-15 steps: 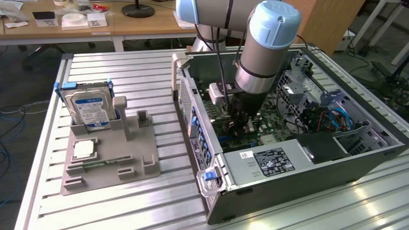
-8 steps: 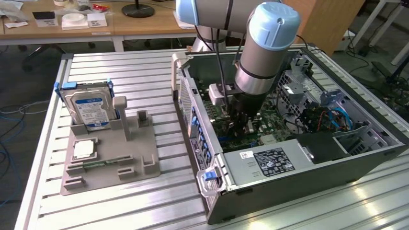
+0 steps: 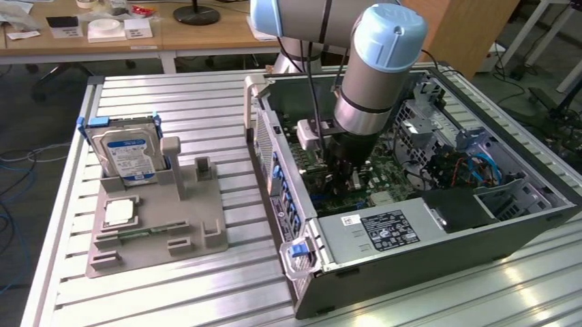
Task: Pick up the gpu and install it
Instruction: 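Insert the gpu into the slot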
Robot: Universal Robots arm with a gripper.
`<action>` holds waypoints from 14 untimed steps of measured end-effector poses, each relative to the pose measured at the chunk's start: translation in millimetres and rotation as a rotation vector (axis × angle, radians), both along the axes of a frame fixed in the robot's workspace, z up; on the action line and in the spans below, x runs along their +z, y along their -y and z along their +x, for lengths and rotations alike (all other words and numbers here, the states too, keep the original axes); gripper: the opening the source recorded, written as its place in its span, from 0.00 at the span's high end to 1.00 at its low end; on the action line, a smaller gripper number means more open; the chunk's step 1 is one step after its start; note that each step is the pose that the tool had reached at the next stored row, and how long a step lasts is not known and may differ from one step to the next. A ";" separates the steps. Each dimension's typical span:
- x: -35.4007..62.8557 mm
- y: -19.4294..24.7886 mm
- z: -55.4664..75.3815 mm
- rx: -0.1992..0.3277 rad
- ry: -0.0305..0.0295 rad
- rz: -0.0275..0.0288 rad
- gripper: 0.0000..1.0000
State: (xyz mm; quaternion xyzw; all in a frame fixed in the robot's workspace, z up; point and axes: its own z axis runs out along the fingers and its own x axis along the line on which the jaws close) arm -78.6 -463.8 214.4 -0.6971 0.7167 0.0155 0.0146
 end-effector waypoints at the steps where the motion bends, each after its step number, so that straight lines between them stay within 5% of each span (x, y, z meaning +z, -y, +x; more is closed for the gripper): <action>1: -0.1 0.0 0.0 0.000 0.0000 0.0001 0.72; 14: 4.0 -0.1 -0.3 0.000 0.0002 0.0005 0.72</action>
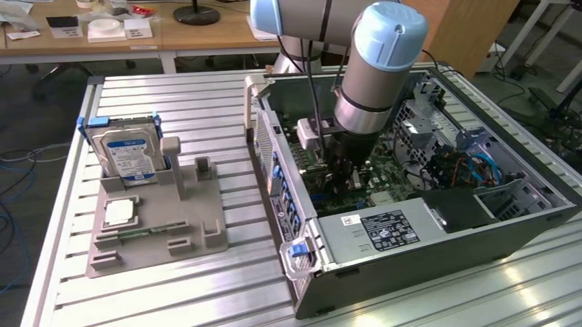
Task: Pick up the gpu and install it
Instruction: 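Insert the gpu into the slot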
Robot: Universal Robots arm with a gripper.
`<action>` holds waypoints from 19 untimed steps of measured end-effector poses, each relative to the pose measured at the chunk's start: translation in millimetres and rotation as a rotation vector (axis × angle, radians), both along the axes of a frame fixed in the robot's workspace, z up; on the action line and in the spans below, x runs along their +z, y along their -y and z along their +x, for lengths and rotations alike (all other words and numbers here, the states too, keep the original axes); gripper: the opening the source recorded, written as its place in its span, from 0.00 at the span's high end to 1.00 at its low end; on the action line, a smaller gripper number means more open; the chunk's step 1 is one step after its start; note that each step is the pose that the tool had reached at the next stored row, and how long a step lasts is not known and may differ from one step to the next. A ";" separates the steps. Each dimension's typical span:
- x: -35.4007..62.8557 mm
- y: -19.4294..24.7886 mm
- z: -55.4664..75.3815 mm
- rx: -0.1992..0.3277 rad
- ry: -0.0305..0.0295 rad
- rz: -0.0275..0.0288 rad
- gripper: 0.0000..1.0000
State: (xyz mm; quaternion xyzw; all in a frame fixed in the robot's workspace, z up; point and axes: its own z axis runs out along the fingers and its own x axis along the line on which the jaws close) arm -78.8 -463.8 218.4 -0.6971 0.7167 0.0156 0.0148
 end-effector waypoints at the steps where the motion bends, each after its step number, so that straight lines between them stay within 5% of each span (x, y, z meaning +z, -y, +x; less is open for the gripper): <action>1: 0.0 0.0 0.0 0.000 0.0000 0.0001 0.72; 14: -1.3 3.1 0.0 0.000 -0.0001 -0.0003 0.72; 19: -1.6 -1.0 0.0 0.001 0.0000 -0.0003 0.72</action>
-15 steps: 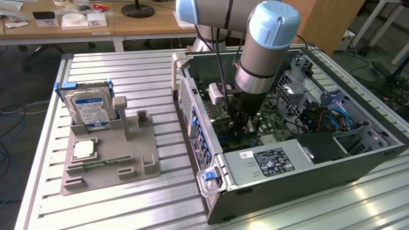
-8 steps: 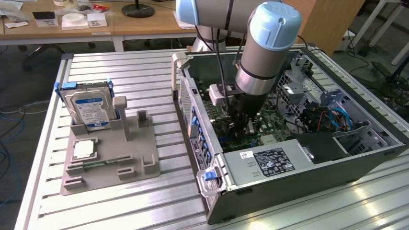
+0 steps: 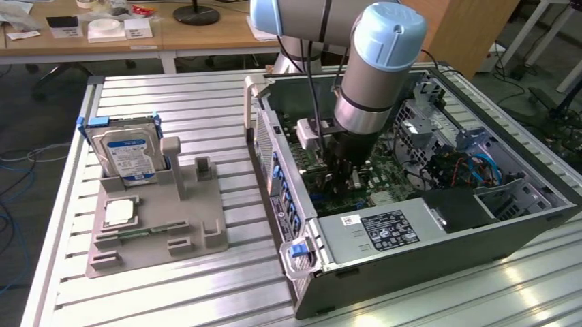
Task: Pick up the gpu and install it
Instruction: 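Insert the gpu into the slot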
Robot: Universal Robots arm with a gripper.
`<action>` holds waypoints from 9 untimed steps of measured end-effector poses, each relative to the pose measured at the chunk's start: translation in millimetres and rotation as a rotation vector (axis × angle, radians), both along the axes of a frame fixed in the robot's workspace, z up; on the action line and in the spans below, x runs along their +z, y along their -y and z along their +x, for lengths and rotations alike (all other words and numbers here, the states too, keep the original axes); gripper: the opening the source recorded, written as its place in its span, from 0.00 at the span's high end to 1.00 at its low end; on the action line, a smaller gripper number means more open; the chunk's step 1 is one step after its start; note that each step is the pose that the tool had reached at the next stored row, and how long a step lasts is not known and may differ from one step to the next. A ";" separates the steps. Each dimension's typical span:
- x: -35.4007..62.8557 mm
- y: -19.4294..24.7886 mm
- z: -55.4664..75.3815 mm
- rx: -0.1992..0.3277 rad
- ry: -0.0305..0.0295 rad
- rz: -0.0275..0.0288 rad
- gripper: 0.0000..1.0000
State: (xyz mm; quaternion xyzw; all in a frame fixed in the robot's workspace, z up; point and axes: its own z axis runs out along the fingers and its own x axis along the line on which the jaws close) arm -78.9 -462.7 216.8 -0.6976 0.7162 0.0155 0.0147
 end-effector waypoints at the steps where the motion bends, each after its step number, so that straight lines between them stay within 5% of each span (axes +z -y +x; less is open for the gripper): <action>1: 0.0 -0.6 0.0 0.000 -0.0001 0.0000 0.72; 9: -0.1 1.0 0.0 -0.004 0.0001 0.0001 0.72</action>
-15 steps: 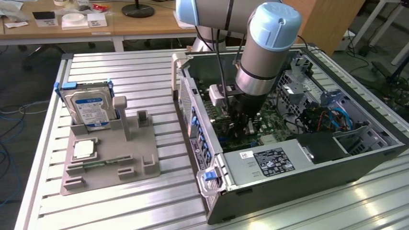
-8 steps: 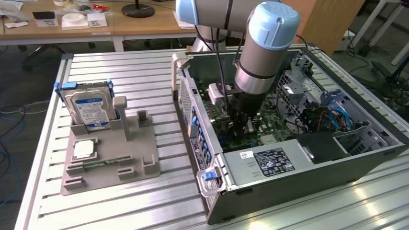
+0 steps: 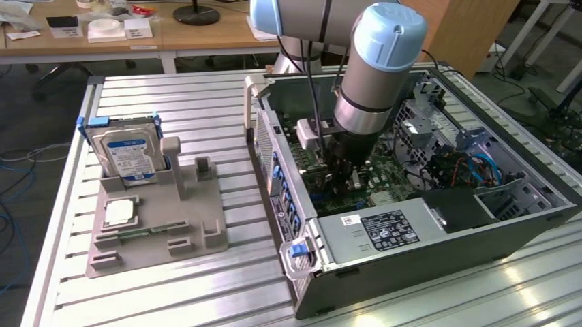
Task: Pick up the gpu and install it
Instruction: 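Insert the gpu into the slot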
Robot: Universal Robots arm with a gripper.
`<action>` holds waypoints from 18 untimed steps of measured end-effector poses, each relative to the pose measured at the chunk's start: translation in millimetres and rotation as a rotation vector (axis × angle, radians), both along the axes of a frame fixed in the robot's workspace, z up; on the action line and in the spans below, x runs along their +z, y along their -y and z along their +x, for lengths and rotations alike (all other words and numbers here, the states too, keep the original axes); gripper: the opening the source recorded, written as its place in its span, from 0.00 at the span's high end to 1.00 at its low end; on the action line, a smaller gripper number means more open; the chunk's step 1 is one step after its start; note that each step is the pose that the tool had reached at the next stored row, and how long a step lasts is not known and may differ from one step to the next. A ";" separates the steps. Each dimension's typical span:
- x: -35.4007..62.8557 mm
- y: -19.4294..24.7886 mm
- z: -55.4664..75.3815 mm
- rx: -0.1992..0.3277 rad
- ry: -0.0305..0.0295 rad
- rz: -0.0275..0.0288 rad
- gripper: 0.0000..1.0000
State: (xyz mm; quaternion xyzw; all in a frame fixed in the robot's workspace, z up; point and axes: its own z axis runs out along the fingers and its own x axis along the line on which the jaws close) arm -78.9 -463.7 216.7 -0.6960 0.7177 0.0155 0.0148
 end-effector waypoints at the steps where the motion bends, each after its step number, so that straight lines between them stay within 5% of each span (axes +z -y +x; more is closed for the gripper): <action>1: 0.0 0.0 0.0 -0.001 -0.0001 0.0000 0.72; 18: -7.2 0.1 0.0 -0.001 -0.0006 -0.0001 0.72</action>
